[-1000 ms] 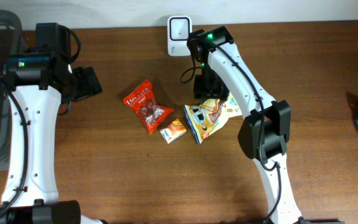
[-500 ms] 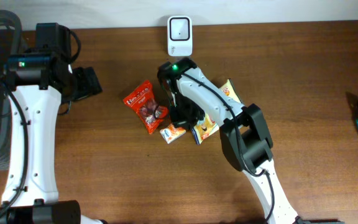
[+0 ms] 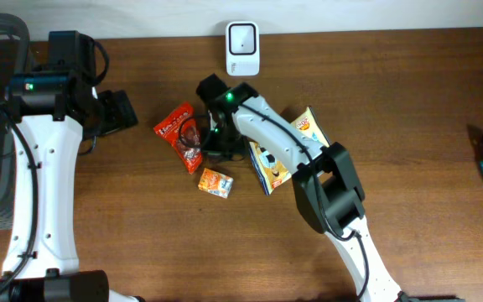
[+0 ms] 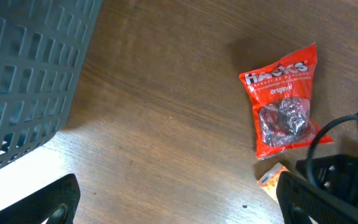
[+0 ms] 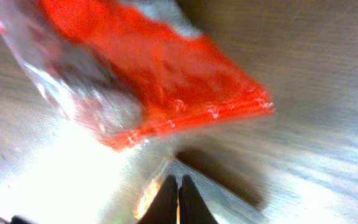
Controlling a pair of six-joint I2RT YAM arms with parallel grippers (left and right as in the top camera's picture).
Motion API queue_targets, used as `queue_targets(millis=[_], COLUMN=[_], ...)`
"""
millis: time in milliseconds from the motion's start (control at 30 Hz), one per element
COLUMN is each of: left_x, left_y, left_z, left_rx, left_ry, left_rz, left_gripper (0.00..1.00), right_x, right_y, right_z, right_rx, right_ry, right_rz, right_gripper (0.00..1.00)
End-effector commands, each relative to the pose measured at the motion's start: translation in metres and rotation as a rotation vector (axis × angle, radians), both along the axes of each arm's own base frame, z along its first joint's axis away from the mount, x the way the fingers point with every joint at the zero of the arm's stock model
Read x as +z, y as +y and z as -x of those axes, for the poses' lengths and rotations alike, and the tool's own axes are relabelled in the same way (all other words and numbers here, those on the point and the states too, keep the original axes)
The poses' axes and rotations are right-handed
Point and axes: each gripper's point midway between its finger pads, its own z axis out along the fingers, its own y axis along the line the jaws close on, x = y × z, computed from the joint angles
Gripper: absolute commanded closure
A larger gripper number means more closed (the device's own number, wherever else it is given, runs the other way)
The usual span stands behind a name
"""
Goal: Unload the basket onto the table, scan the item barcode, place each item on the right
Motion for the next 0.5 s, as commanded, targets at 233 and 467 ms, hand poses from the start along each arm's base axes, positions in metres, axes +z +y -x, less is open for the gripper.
queue_targets(millis=[233, 467], left_x=[0.002, 0.002], left_y=[0.002, 0.002], left_z=[0.0, 0.001], left_rx=[-0.002, -0.002], left_ry=[-0.005, -0.004], left_rz=[-0.01, -0.01], left_gripper=[0.01, 0.01], right_x=[0.007, -0.023], right_y=[-0.042, -0.001], right_z=[0.096, 0.049], right_rx=[0.319, 0.222], right_ry=[0.206, -0.054], right_rz=[0.245, 0.197], right_gripper=[0.96, 0.96])
